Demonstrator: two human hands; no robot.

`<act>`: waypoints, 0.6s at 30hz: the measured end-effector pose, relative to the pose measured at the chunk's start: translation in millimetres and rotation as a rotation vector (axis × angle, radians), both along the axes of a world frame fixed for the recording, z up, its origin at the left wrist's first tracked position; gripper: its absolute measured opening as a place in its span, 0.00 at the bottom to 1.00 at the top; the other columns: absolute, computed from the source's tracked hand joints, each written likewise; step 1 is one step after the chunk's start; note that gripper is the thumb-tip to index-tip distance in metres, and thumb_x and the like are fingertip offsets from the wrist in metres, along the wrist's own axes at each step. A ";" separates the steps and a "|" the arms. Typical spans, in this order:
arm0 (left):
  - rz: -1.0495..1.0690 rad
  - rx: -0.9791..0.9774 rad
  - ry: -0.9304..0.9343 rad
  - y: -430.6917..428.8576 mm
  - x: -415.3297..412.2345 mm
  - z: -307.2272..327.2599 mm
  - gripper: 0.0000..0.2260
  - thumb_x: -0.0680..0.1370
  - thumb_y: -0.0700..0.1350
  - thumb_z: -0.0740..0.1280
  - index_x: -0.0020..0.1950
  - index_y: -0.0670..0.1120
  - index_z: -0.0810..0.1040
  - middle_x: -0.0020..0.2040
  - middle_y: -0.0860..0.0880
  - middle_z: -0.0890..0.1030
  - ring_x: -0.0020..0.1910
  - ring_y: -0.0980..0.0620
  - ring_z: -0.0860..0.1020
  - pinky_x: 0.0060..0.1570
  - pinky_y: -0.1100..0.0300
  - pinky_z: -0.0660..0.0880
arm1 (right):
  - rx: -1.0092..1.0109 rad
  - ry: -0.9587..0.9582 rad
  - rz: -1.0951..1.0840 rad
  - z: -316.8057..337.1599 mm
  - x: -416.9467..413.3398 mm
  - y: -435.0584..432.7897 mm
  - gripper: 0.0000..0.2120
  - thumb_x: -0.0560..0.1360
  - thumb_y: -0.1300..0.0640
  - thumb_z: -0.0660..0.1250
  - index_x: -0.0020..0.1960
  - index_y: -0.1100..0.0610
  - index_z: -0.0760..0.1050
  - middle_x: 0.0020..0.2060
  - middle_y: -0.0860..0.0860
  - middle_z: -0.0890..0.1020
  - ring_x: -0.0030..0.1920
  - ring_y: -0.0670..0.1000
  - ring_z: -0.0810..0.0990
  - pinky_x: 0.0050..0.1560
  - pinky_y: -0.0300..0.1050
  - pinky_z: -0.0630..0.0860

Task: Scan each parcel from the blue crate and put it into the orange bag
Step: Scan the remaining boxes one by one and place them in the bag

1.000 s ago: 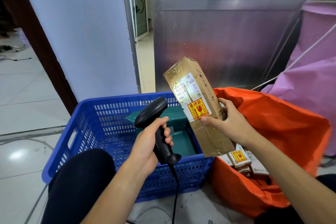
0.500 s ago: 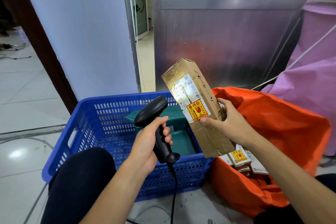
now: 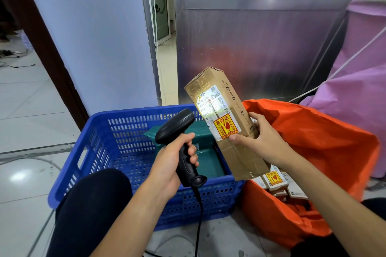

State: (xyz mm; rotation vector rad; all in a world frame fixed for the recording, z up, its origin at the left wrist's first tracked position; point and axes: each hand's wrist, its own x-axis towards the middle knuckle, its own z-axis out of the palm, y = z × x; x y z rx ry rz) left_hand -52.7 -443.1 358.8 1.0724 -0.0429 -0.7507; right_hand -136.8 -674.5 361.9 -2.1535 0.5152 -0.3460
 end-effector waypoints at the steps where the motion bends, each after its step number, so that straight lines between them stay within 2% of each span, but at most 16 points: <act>1: 0.000 0.000 0.000 0.0 -0.3 0.2 0.10 0.79 0.44 0.71 0.39 0.46 0.75 0.31 0.49 0.72 0.28 0.52 0.69 0.37 0.57 0.72 | 0.001 0.001 0.000 -0.3 0.1 0.1 0.51 0.63 0.33 0.75 0.79 0.48 0.60 0.66 0.45 0.75 0.61 0.46 0.78 0.50 0.39 0.76; 7: 0.004 0.036 -0.027 1.1 0.2 -0.9 0.10 0.78 0.44 0.72 0.39 0.46 0.76 0.31 0.48 0.73 0.28 0.51 0.70 0.38 0.56 0.72 | -0.002 0.004 0.007 1.9 -0.6 1.9 0.47 0.65 0.35 0.76 0.78 0.47 0.61 0.63 0.44 0.75 0.58 0.44 0.78 0.48 0.37 0.75; 13: 0.073 0.287 -0.366 5.5 5.8 -0.5 0.09 0.78 0.43 0.75 0.39 0.43 0.81 0.31 0.46 0.77 0.28 0.50 0.72 0.36 0.55 0.72 | -0.052 0.052 0.012 7.9 -3.7 -5.1 0.44 0.70 0.40 0.78 0.78 0.48 0.61 0.65 0.46 0.74 0.61 0.47 0.77 0.56 0.44 0.75; 15: 0.088 0.359 -0.466 8.3 8.4 2.0 0.09 0.78 0.43 0.75 0.39 0.43 0.81 0.30 0.47 0.78 0.28 0.51 0.72 0.36 0.56 0.72 | -0.050 0.082 0.031 9.8 -4.9 -7.9 0.44 0.70 0.41 0.78 0.78 0.50 0.61 0.63 0.45 0.75 0.60 0.45 0.77 0.55 0.42 0.76; 18: 0.083 0.487 -0.613 14.1 12.1 3.2 0.13 0.78 0.45 0.75 0.35 0.43 0.80 0.29 0.47 0.77 0.28 0.51 0.72 0.34 0.58 0.70 | -0.055 0.126 0.063 8.5 -6.6 -11.2 0.45 0.68 0.40 0.80 0.78 0.50 0.64 0.62 0.44 0.78 0.58 0.44 0.79 0.59 0.46 0.79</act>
